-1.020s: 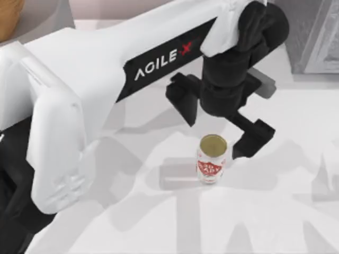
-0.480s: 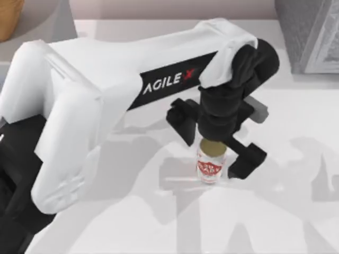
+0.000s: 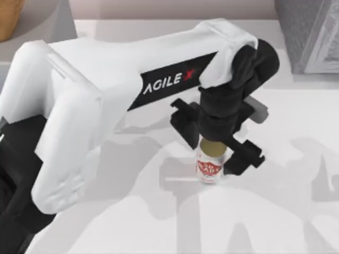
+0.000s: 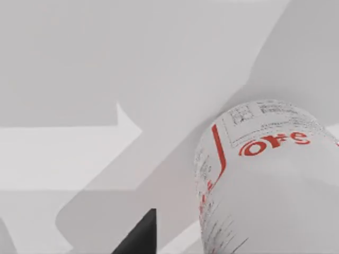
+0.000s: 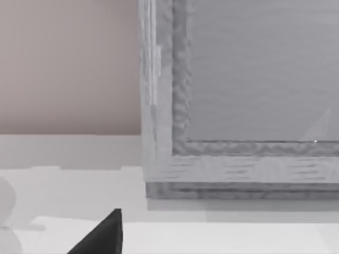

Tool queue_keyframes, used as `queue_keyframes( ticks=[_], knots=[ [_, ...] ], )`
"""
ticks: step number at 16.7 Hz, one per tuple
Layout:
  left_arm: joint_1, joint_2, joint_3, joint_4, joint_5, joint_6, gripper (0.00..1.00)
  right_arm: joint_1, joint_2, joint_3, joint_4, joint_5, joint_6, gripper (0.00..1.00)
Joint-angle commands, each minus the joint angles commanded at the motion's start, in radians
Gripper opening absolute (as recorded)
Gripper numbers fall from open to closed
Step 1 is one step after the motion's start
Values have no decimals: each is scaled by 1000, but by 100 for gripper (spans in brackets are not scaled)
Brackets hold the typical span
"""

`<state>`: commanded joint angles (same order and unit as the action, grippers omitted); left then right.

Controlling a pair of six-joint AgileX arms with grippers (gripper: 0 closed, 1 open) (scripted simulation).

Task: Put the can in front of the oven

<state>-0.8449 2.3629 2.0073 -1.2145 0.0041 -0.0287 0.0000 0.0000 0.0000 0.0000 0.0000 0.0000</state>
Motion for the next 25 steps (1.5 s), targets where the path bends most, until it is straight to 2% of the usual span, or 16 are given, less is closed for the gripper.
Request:
queue_keyframes(
  ticks=[8, 18, 25],
  knots=[
    [0, 0, 0, 0, 0, 0, 2, 0, 0, 0, 0, 0, 0, 100],
    [0, 2, 4, -4, 0, 1, 0, 0, 0, 0, 0, 0, 0, 100],
    [0, -8, 144, -153, 0, 0, 0, 0, 0, 0, 0, 0, 0, 100]
  ],
)
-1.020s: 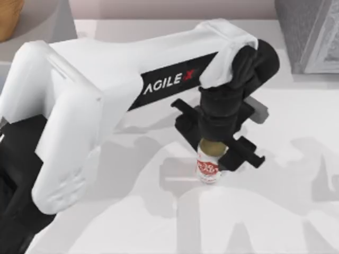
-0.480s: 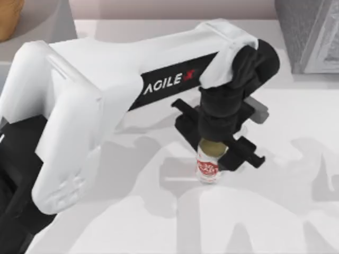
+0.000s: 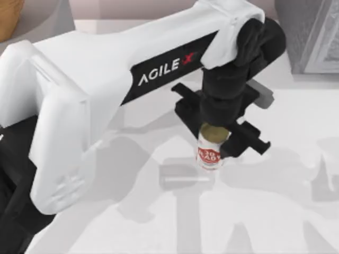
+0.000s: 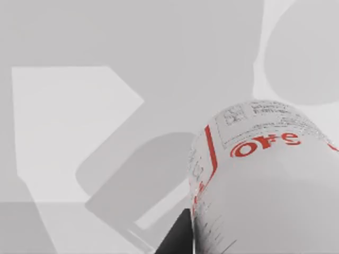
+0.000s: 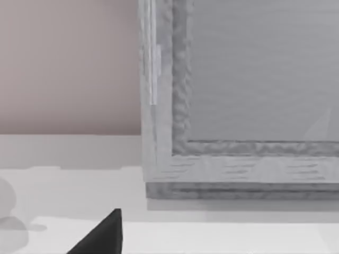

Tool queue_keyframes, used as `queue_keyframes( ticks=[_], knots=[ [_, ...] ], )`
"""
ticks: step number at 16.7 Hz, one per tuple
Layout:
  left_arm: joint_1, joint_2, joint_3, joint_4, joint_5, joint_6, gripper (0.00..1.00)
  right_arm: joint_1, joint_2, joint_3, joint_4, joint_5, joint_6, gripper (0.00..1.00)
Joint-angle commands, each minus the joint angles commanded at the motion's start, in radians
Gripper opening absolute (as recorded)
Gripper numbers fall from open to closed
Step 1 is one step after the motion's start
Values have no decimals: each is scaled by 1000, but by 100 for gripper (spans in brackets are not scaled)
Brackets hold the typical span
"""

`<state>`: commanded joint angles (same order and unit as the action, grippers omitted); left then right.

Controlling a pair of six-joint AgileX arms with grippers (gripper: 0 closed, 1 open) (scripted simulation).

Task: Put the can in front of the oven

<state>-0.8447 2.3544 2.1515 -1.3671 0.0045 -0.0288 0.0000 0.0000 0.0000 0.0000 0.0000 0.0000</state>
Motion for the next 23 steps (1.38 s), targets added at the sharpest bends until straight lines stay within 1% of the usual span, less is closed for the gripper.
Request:
queue_keyframes(
  ticks=[4, 6, 8, 11, 13, 16, 20, 23],
  knots=[
    [1, 2, -4, 2, 0, 2, 0, 0, 0, 0, 0, 0, 0, 100],
    [13, -30, -31, -9, 7, 16, 0, 0, 0, 0, 0, 0, 0, 100],
    [45, -103, -92, -28, 20, 44, 0, 0, 0, 0, 0, 0, 0, 100],
    [139, -286, -248, -49, 43, 98, 0, 0, 0, 0, 0, 0, 0, 100],
    [231, -432, -382, -49, 55, 136, 0, 0, 0, 0, 0, 0, 0, 100],
    [400, -635, -614, -22, 61, 180, 0, 0, 0, 0, 0, 0, 0, 100],
    [680, -840, -924, 68, 43, 205, 0, 0, 0, 0, 0, 0, 0, 100],
    [872, -928, -1107, 160, 19, 203, 0, 0, 0, 0, 0, 0, 0, 100]
  ],
)
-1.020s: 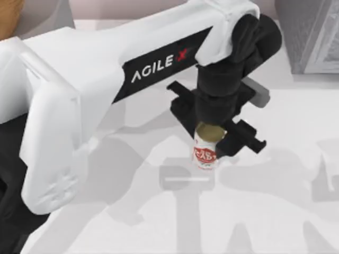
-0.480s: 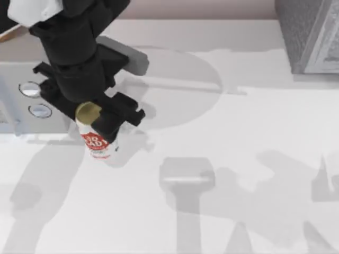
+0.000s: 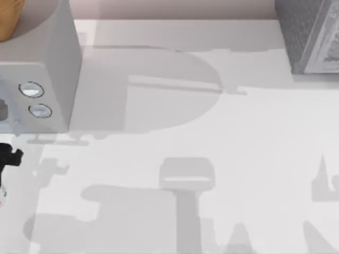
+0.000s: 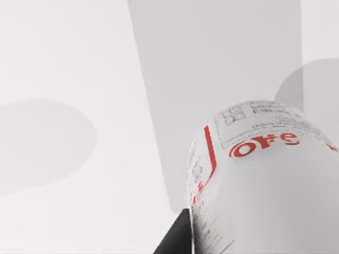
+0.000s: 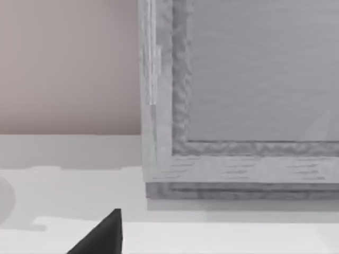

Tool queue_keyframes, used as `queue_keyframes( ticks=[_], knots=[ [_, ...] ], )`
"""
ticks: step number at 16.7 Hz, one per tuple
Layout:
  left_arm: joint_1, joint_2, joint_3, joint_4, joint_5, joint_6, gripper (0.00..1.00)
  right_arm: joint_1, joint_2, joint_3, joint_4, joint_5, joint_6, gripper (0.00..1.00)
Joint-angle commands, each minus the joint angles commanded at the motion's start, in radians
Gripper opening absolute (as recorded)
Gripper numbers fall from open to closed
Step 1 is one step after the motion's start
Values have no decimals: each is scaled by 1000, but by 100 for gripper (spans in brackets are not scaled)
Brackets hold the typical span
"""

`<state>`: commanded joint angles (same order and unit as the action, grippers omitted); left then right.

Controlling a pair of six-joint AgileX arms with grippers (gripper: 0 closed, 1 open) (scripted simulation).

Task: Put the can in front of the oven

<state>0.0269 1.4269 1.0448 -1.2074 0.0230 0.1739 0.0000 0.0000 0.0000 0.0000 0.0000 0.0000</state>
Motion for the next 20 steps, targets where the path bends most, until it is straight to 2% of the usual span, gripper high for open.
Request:
queue_keyframes(
  ticks=[4, 19, 20],
  knots=[
    [117, -43, -112, 85, -23, -9, 0, 0, 0, 0, 0, 0, 0, 100],
    [121, -37, -141, 122, -24, -9, 0, 0, 0, 0, 0, 0, 0, 100],
    [121, -37, -141, 122, -24, -9, 8, 0, 0, 0, 0, 0, 0, 100]
  ],
)
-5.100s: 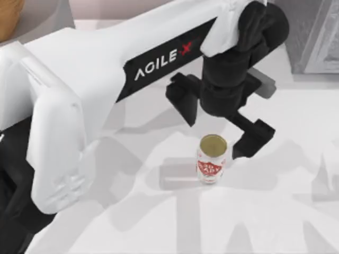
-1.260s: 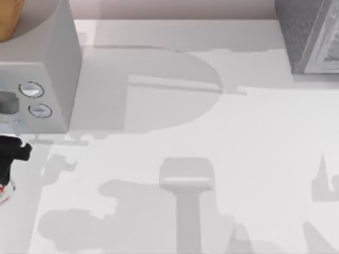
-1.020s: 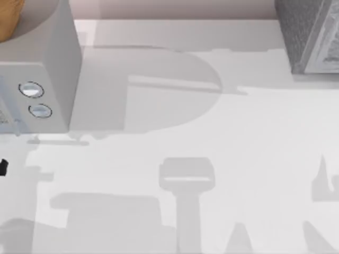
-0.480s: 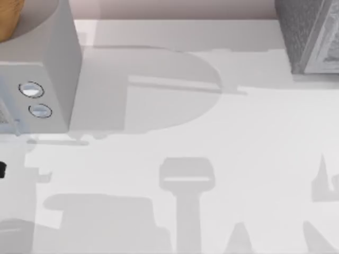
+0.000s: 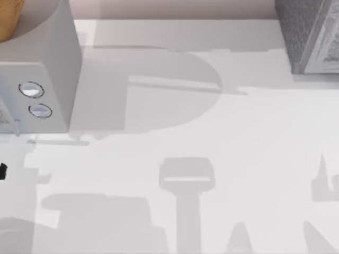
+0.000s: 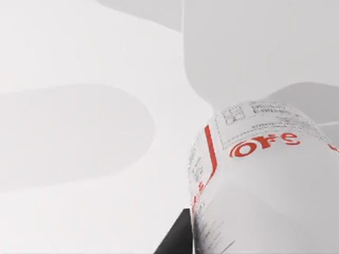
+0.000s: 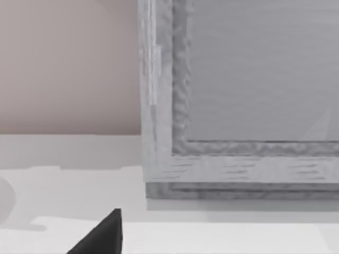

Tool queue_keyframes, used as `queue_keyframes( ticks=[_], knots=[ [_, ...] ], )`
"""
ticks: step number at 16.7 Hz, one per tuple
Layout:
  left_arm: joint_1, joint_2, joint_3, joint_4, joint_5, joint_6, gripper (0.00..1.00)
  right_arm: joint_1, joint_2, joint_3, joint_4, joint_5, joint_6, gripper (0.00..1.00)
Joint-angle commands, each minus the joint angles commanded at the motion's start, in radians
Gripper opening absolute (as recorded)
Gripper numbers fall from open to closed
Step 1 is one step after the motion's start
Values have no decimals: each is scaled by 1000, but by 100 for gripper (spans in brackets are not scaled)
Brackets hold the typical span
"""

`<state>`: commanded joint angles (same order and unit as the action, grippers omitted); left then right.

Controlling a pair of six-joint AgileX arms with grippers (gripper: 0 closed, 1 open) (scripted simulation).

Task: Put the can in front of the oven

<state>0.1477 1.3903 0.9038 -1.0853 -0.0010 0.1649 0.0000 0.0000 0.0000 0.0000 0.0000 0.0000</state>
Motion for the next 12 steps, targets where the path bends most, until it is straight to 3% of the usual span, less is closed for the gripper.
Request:
queue_keyframes(
  ticks=[12],
  knots=[
    [0, 0, 0, 0, 0, 0, 98, 0, 0, 0, 0, 0, 0, 100]
  ],
)
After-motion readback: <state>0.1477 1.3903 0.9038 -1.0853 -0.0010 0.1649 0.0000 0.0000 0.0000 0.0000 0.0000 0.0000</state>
